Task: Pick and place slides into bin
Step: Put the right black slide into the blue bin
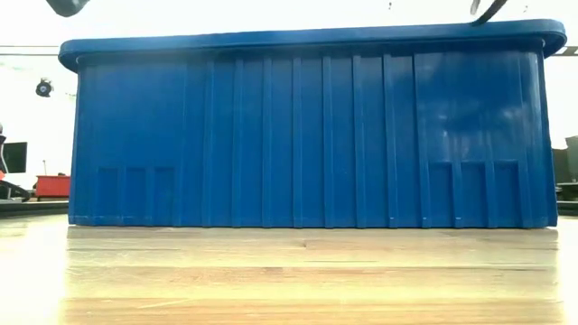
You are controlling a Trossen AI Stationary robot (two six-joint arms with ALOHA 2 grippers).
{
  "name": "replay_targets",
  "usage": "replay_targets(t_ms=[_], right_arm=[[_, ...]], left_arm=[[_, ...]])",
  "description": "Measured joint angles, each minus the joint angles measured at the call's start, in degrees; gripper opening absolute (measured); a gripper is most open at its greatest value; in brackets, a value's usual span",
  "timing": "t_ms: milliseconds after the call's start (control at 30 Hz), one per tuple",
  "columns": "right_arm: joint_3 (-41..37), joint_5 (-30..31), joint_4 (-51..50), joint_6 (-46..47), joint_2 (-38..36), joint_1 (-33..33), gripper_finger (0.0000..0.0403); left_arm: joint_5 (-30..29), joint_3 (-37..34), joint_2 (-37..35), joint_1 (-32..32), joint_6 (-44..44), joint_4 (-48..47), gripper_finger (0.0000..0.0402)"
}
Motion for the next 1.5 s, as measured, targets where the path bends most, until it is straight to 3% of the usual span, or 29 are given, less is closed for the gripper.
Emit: replay_targets(t_ms=[500, 1100, 1500], right_arm=[[-4.64, 1.38, 6.99, -1.87, -1.92, 4.47, 0.0187], [-13.76, 1.46, 8.97, -2.12, -1.94, 4.37, 0.0187], [-18.57, 0.09, 8.82, 14.61, -1.77, 4.26, 0.0180]], left_arm=[[-0.23, -0.17, -1.78, 0.00, -0.10, 1.03, 0.0215], [-1.27, -0.26, 0.23, 0.00, -0.16, 0.73, 0.0215], [-1.27, -0.26, 3.28, 0.01, -0.14, 1.26, 0.0215]])
